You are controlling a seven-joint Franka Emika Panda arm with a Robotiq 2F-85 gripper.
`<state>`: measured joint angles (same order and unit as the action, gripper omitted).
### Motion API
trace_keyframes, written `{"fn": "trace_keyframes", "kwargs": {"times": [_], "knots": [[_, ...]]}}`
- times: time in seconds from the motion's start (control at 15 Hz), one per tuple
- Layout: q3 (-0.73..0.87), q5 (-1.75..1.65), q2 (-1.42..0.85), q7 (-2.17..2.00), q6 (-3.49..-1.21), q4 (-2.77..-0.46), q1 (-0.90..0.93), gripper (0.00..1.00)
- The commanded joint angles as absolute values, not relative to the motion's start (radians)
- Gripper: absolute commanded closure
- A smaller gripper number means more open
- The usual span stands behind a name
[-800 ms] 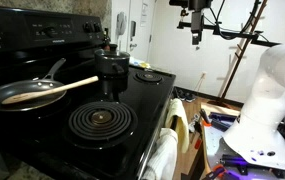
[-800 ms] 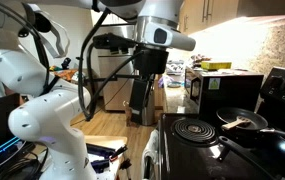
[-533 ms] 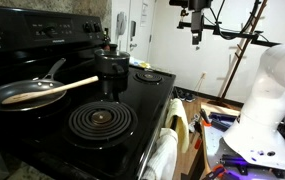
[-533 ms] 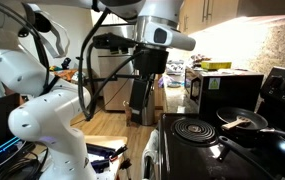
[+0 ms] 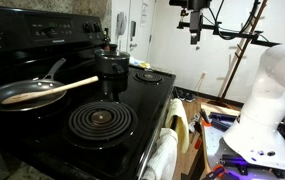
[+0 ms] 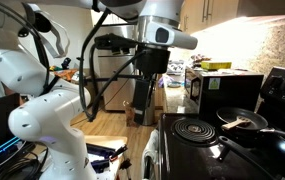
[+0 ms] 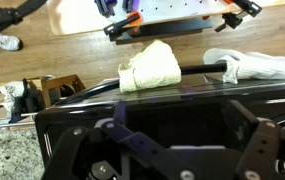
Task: Remove the wooden spoon from the pen and put it on the counter
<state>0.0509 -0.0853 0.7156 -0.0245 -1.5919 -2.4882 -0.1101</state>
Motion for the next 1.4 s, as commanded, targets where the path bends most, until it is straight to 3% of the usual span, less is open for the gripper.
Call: {"fn": "trace_keyframes", "kwargs": {"times": [0.0, 0.53, 0.87, 1.33], "knots": [[0.055, -0.066, 0.656, -0.004, -1.724, -2.479, -0.071, 0.0], [0.043, -0.013, 0.369, 0.098, -2.001, -2.361, 0.039, 0.0], [0.015, -0.004, 0.204, 0.182, -2.05, -2.212, 0.085, 0.0], [-0.001, -0.027, 0.222, 0.132, -2.043, -2.236, 0.068, 0.0]]}}
